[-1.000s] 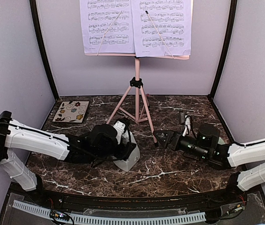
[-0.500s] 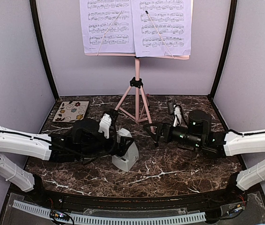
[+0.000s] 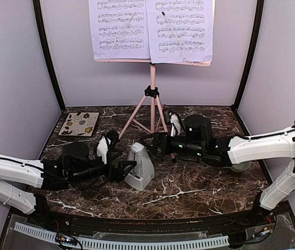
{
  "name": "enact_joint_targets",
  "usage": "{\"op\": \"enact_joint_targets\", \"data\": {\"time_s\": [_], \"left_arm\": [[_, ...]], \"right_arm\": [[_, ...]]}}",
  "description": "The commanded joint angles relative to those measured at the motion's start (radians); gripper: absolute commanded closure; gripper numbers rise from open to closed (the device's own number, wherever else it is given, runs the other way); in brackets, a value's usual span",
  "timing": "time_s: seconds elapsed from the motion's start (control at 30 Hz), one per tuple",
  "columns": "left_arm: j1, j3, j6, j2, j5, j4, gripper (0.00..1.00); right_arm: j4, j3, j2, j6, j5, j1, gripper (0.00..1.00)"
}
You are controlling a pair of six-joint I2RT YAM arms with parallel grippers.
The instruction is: Set up the instrument practice props
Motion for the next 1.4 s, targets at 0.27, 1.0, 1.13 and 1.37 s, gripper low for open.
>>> {"op": "enact_joint_targets", "data": {"time_s": [0.27,1.0,1.13,1.37], "left_arm": [[0.004,0.076,0.120,0.150,0.008,0.164,0.30],[0.004,0.138,0.122,0.178,-0.085,0.135,0.54],[0.004,0.110,0.107,0.156,-0.069,0.133,0.54],[0.004,0.075,0.065,0.151,-0.069,0.126,0.36]], "right_arm": [[0.018,0.046,0.089,0.020,-0.023,0.013,0.20],[0.079,-0.065,0.158,0.018,0.024,0.032,0.28],[0.060,-0.071,0.162,-0.001,0.044,0.034,0.29],[0.061,-0.100,0.168,-0.009,0.057,0.035,0.30]]}}
